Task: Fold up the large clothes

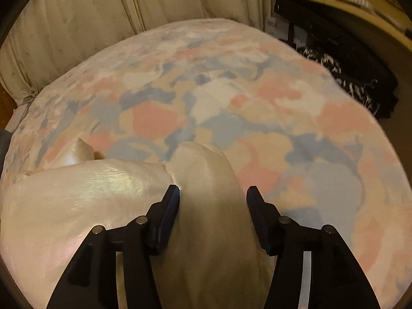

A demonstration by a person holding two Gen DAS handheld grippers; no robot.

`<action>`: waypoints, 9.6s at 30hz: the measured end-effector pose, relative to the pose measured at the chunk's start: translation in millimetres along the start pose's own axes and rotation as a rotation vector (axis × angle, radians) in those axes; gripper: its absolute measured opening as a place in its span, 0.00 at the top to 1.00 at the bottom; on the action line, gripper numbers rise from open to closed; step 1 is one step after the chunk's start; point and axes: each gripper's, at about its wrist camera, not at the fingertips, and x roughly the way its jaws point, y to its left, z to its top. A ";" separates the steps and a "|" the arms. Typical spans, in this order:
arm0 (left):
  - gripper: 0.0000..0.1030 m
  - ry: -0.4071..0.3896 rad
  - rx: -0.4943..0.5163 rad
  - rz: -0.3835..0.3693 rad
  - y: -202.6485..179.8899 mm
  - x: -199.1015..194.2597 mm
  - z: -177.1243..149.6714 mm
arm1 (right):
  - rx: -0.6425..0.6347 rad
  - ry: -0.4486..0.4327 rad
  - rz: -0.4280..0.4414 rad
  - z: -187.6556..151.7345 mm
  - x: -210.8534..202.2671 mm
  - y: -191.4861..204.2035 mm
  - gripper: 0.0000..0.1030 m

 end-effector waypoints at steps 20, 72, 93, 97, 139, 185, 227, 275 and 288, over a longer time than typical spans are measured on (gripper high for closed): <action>0.83 -0.140 0.088 -0.173 -155.2 -58.6 -18.7 | -0.226 -0.120 0.211 -35.5 -60.0 223.7 0.47; 0.83 -0.041 0.034 -0.121 -75.7 32.3 8.9 | -0.165 0.019 0.232 17.9 45.2 108.6 0.58; 0.49 -0.133 0.016 -0.056 -14.5 -79.2 -7.3 | -0.130 -0.081 0.078 0.4 -77.1 53.9 0.43; 0.43 -0.165 0.009 -0.098 -13.3 -125.2 -23.0 | -0.122 -0.088 0.120 -18.5 -119.2 68.7 0.43; 0.26 0.043 -0.503 -0.562 60.0 -91.2 -240.7 | -0.236 0.009 0.428 -226.4 -190.9 173.7 0.38; 0.87 -0.445 -0.203 -0.351 14.5 -127.9 -177.7 | -0.237 -0.057 0.216 -112.2 30.4 267.5 0.62; 0.28 -0.161 -0.518 -0.462 23.1 -91.7 -244.4 | -0.205 -0.074 0.314 -118.6 17.8 250.0 0.62; 0.78 -0.493 0.136 -0.417 -151.7 -171.3 -147.3 | -0.431 0.167 0.504 -103.1 -32.9 199.3 0.69; 0.78 -0.489 0.250 -0.407 -224.0 -204.0 -141.1 | -0.355 0.176 0.561 -104.0 -35.5 174.7 0.69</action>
